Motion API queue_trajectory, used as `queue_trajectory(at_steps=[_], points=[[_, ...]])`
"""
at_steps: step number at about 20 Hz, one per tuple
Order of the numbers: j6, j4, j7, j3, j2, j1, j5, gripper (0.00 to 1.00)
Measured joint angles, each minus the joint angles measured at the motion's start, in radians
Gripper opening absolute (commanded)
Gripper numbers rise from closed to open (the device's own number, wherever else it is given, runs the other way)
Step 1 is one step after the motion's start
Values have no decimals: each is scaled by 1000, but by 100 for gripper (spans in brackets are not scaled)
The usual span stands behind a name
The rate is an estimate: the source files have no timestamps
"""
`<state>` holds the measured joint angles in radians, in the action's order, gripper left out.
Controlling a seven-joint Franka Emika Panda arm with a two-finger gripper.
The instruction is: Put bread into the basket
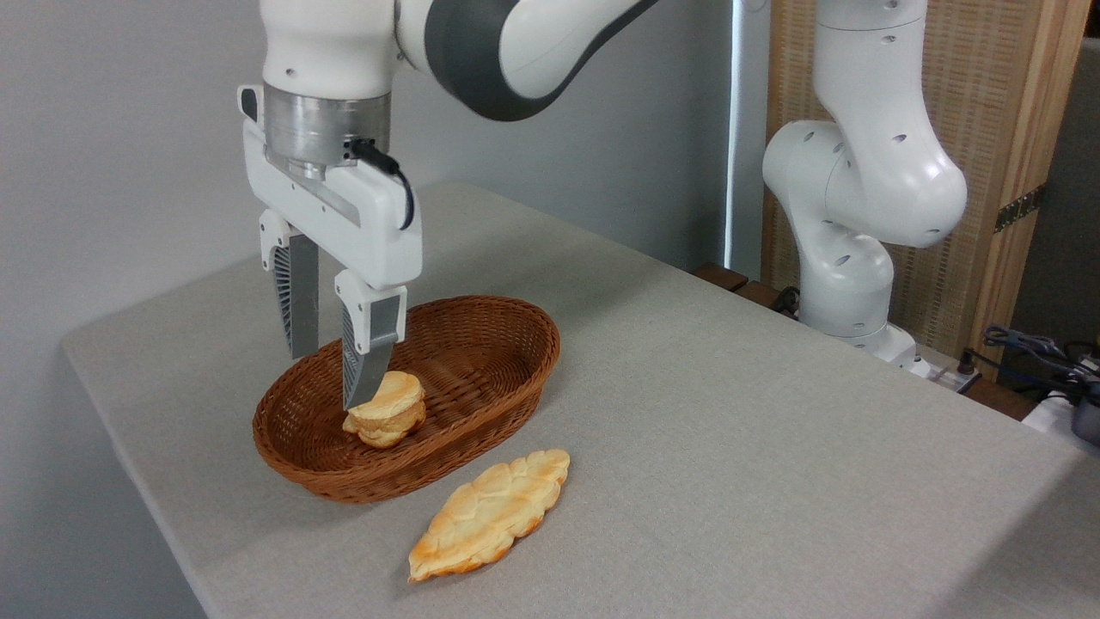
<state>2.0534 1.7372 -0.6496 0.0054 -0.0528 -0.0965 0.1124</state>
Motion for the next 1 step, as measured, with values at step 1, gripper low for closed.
queue_trajectory(at_steps=[1], points=[[-7, -8, 0, 12, 1, 0, 0, 100]])
